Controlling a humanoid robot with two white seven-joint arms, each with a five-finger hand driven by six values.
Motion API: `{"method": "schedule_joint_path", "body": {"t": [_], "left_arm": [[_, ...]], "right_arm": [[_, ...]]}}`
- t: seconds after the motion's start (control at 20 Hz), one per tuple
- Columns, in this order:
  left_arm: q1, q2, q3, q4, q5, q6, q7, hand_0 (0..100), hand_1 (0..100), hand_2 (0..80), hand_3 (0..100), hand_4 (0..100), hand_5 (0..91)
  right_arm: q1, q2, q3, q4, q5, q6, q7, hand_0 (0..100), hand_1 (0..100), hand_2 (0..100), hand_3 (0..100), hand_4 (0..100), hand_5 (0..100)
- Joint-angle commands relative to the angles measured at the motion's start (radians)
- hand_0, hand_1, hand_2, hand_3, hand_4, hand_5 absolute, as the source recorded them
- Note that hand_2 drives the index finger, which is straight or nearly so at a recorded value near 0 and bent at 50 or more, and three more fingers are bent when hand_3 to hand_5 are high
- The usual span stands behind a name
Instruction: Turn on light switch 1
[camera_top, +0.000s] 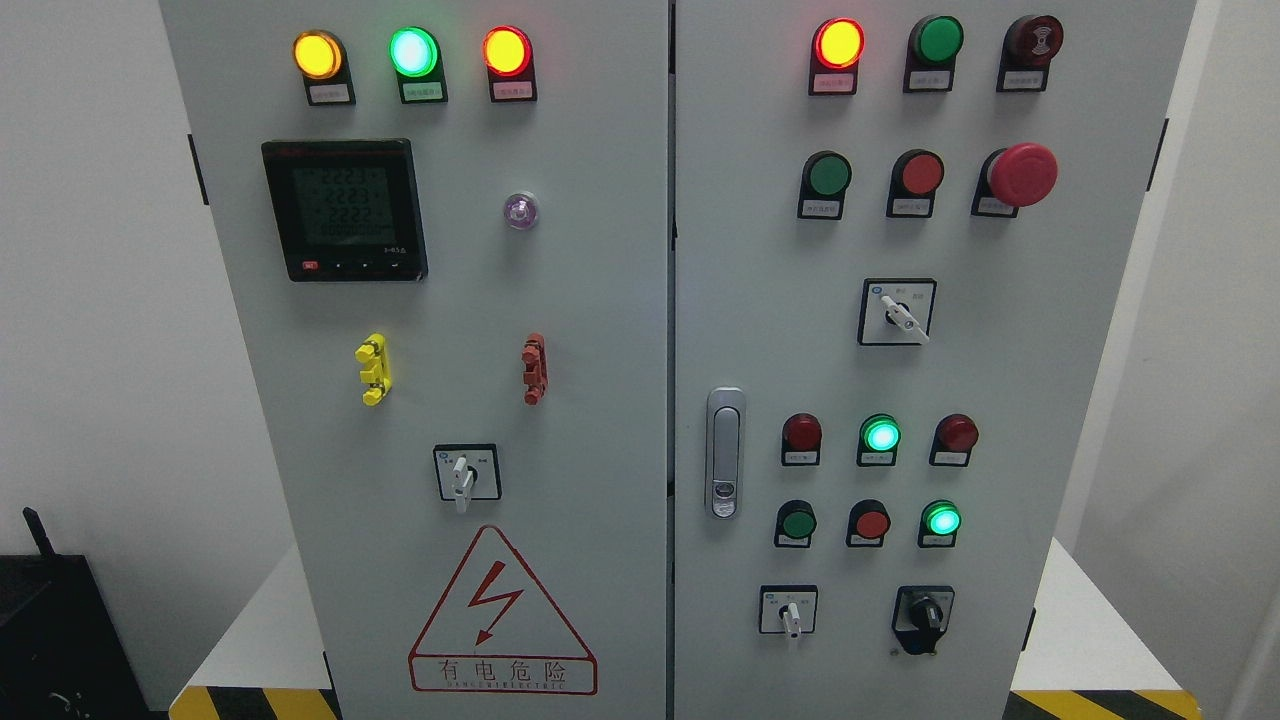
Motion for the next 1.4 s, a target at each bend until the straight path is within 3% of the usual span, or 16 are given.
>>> {"method": "schedule_joint_path", "body": {"t": [0.0,0.1,0.35,0.55,0.85,1.1,1.35], "left_arm": [[0.075,0.063,0.08,-0.542,0.134,-0.011,-0.039,44,19,0.0,18,26,0.0],[0.074,0.06,0.089,-0.581,0.139,-0.011,-0.039,45,21,0.0,19,28,0.0],[0.043,0.05,0.092,-0.771,0.139,-0.011,-0.037,48,25,11.1,29,37,0.0],[0.019,0.037,0.083,-0.904,0.141,-0.011,-0.034,50,26,15.0,31,39,1.9],[-0.082,0.037,0.023,-0.928,0.144,-0.008,-0.029,54,27,20.0,34,46,13.7],[-0.174,0.046,-0.044,-0.942,0.139,0.041,0.059,56,29,21.5,37,50,18.9],[-0.245,0.039,-0.124,-0.96,0.13,0.135,0.113,58,31,25.1,39,52,20.4]], "right_arm": [[0.0,0.0,0.0,0.0,-0.025,0.001,-0.001,0,0,0,0,0,0],[0.0,0.0,0.0,0.0,-0.025,0.001,-0.001,0,0,0,0,0,0],[0.0,0.0,0.0,0.0,-0.025,0.001,-0.001,0,0,0,0,0,0],[0.0,0.0,0.0,0.0,-0.025,0.001,-0.001,0,0,0,0,0,0],[0.0,0.0,0.0,0.0,-0.025,0.001,-0.001,0,0,0,0,0,0],[0.0,0.0,0.0,0.0,-0.025,0.001,-0.001,0,0,0,0,0,0],[0.0,0.0,0.0,0.0,-0.025,0.001,-0.001,0,0,0,0,0,0]]}}
